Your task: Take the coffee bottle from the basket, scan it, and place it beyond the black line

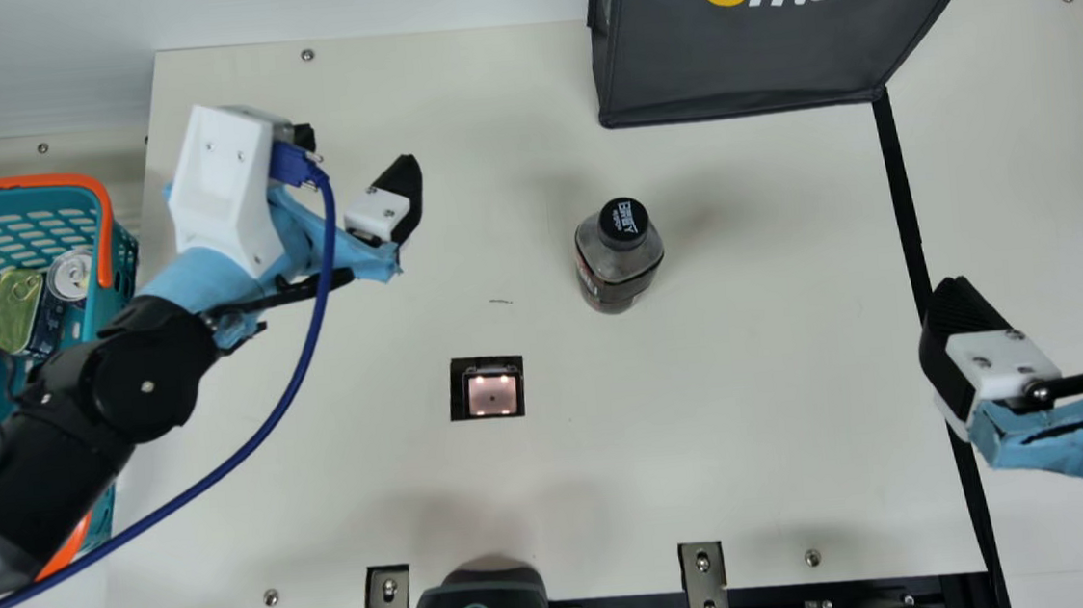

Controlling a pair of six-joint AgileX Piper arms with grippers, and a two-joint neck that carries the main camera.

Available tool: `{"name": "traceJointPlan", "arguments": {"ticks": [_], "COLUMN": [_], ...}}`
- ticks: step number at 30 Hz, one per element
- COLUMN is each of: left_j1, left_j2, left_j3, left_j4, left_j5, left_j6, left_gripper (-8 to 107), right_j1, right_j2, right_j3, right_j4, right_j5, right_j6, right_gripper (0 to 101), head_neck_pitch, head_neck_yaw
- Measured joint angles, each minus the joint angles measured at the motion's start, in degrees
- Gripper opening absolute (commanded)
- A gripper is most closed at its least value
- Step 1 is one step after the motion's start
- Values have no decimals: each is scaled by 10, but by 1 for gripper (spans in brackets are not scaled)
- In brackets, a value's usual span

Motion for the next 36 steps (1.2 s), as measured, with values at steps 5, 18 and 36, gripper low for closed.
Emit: {"name": "traceJointPlan", "arguments": {"ticks": [5,18,36], "left_j1": [18,77,117], "left_j2": [-14,-60,-122], "left_j3": [8,18,9], "left_j4": [36,131,213], "left_j5": [8,62,187], "left_j6": [-37,-124,-183], "left_gripper": [90,90,90], "right_j1": [0,0,0], "right_j2": [0,0,0], "right_j3": [0,0,0], "right_j4": [0,0,0], "right_j5": [0,0,0], "right_j6": [0,0,0], "right_gripper": [91,91,91], "head_neck_pitch": [0,0,0], "head_neck_yaw": [0,0,0]}}
